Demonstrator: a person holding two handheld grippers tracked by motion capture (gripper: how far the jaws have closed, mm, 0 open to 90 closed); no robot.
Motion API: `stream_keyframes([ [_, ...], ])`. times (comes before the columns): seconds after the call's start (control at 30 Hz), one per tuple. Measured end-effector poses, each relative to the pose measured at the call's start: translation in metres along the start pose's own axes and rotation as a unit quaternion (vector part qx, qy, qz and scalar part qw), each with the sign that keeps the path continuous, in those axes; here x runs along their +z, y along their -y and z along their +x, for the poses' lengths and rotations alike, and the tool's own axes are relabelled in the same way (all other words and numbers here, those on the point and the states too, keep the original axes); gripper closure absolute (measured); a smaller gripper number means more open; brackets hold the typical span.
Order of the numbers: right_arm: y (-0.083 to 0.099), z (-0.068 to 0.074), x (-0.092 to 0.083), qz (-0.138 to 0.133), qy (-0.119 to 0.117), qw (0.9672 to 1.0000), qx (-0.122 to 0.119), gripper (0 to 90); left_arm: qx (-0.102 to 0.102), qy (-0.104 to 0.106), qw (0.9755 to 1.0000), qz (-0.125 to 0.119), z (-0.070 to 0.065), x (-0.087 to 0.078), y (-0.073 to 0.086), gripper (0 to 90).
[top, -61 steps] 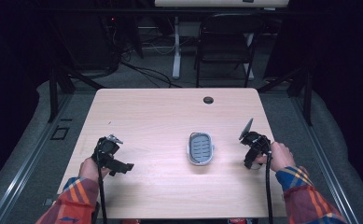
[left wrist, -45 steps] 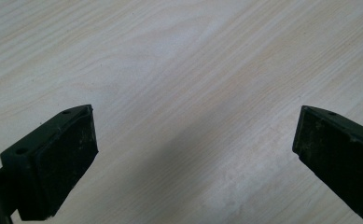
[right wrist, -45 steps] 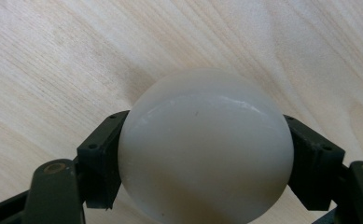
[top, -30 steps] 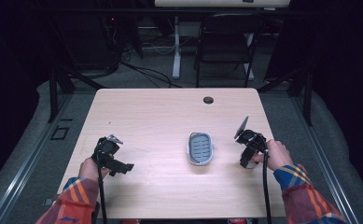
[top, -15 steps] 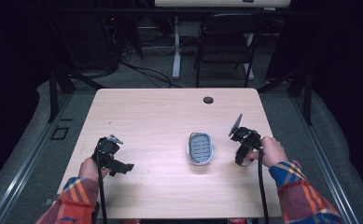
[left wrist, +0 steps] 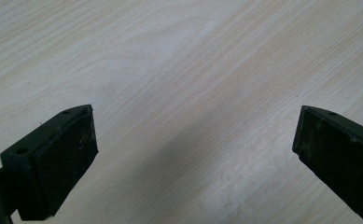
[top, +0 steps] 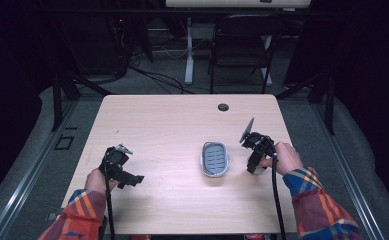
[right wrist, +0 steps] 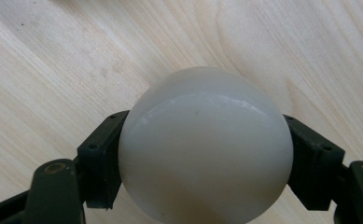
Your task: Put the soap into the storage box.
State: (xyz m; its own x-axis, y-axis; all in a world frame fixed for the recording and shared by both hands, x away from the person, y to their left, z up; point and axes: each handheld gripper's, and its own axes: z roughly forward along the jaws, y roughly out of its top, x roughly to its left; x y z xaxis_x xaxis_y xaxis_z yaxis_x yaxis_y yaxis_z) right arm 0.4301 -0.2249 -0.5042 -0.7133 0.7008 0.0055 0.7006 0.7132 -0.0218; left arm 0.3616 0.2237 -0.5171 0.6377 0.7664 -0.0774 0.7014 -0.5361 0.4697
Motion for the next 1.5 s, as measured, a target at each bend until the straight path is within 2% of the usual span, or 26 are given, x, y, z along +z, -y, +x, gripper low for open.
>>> stream_keyframes([
  [0.13,-0.004,0.002,-0.003,-0.003,-0.001,1.0000,-0.004,24.4,0.000,0.001,1.0000,0.000,0.000,0.000,0.000,0.0],
  [0.17,-0.004,0.004,-0.002,-0.017,-0.001,0.9999,0.005,24.4,-0.001,0.001,1.0000,-0.001,0.000,0.000,0.000,0.0],
  [0.2,-0.005,0.005,-0.002,-0.019,-0.002,0.9998,0.007,24.4,-0.001,0.002,1.0000,0.000,0.000,0.000,0.000,0.0],
  [0.23,-0.007,0.004,-0.005,-0.005,0.000,1.0000,-0.005,24.4,-0.001,0.002,1.0000,0.000,0.000,0.000,0.000,0.0],
  [0.3,-0.009,0.004,-0.004,-0.014,0.000,0.9999,-0.005,24.4,-0.001,0.003,1.0000,0.000,0.000,0.000,0.000,0.0],
  [0.37,-0.013,0.005,-0.007,-0.001,0.000,0.9999,-0.011,24.4,-0.001,0.003,1.0000,0.000,0.000,0.000,0.000,0.0],
  [0.57,-0.019,0.007,-0.015,-0.012,0.005,0.9998,-0.018,24.5,-0.001,0.001,1.0000,-0.001,0.000,0.000,0.000,0.0],
  [0.6,-0.020,0.007,-0.018,-0.006,0.005,0.9998,-0.018,24.4,-0.001,0.002,1.0000,-0.001,0.001,0.000,0.000,0.0],
  [0.67,-0.022,0.008,-0.020,-0.016,0.008,0.9997,-0.019,24.5,-0.001,0.002,1.0000,0.000,0.001,0.000,0.000,0.0],
  [0.7,-0.023,0.008,-0.022,-0.010,0.010,0.9996,-0.024,24.5,-0.001,0.002,1.0000,0.000,0.001,0.000,0.000,0.0],
  [0.83,-0.026,0.009,-0.026,-0.015,0.008,0.9996,-0.023,24.5,0.000,0.002,1.0000,0.000,0.001,0.001,0.000,0.0],
  [0.87,-0.026,0.010,-0.025,-0.028,0.005,0.9995,-0.014,24.5,0.000,0.003,1.0000,0.001,0.001,0.000,0.000,0.0],
  [0.9,-0.028,0.009,-0.028,-0.014,0.008,0.9996,-0.025,24.5,-0.001,0.002,1.0000,-0.001,0.001,0.000,0.000,0.0],
  [1.5,-0.038,0.014,-0.040,-0.014,0.009,0.9992,-0.036,24.5,0.001,0.003,1.0000,0.001,0.001,0.001,0.000,0.0],
])
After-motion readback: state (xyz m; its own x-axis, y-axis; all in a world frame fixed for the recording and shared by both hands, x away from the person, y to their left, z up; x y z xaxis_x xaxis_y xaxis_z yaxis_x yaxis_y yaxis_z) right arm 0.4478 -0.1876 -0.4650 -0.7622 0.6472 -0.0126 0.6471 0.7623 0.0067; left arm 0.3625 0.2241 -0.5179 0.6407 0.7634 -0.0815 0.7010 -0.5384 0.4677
